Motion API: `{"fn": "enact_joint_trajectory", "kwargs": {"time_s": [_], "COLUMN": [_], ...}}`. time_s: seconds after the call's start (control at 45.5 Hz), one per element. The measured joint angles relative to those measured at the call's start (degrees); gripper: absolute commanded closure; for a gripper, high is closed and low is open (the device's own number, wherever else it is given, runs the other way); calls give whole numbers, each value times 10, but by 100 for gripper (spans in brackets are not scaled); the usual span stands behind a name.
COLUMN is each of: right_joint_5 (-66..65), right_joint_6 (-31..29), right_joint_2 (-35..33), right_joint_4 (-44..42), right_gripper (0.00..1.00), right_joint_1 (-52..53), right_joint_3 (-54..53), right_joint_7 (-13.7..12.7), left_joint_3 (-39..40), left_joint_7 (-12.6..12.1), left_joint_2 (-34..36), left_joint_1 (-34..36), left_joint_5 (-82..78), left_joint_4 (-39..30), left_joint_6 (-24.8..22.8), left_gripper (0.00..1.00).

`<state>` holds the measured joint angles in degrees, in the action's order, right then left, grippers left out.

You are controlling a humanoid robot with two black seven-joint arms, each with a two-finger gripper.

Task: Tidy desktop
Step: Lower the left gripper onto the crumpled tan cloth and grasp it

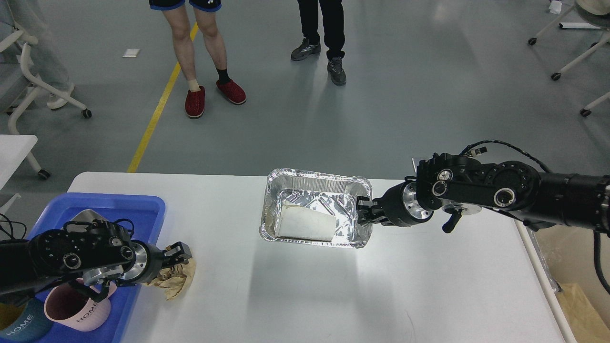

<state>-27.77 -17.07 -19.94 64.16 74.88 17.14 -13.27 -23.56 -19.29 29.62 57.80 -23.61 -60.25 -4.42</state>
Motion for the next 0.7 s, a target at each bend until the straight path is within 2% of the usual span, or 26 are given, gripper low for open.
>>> {"fn": "enact_joint_trajectory", "kwargs": {"time_s": [0.242, 0.461, 0.527, 0.703], "right_joint_5": [0, 0, 0, 0], "right_joint_6": [3, 4, 4, 4], "right_joint_2": [-1, 1, 1, -2], "right_joint_4": [1, 1, 1, 1], "right_gripper": [100, 100, 100, 100], "right_joint_1": [-1, -2, -2, -2], "right_joint_3": [0, 0, 0, 0], "right_joint_7": [0, 0, 0, 0], "left_joint_3": [16, 15, 14, 12], "left_joint_7": [0, -1, -4, -12], "left_joint_2": [-21, -7, -1, 12], "left_joint_1": [-11, 15, 29, 77], "left_joint_5": [-4, -8, -8, -7], "left_joint_4": [10, 1, -3, -7], "left_joint_6": [20, 20, 12, -40], "left_gripper": [48, 96, 99, 100]}}
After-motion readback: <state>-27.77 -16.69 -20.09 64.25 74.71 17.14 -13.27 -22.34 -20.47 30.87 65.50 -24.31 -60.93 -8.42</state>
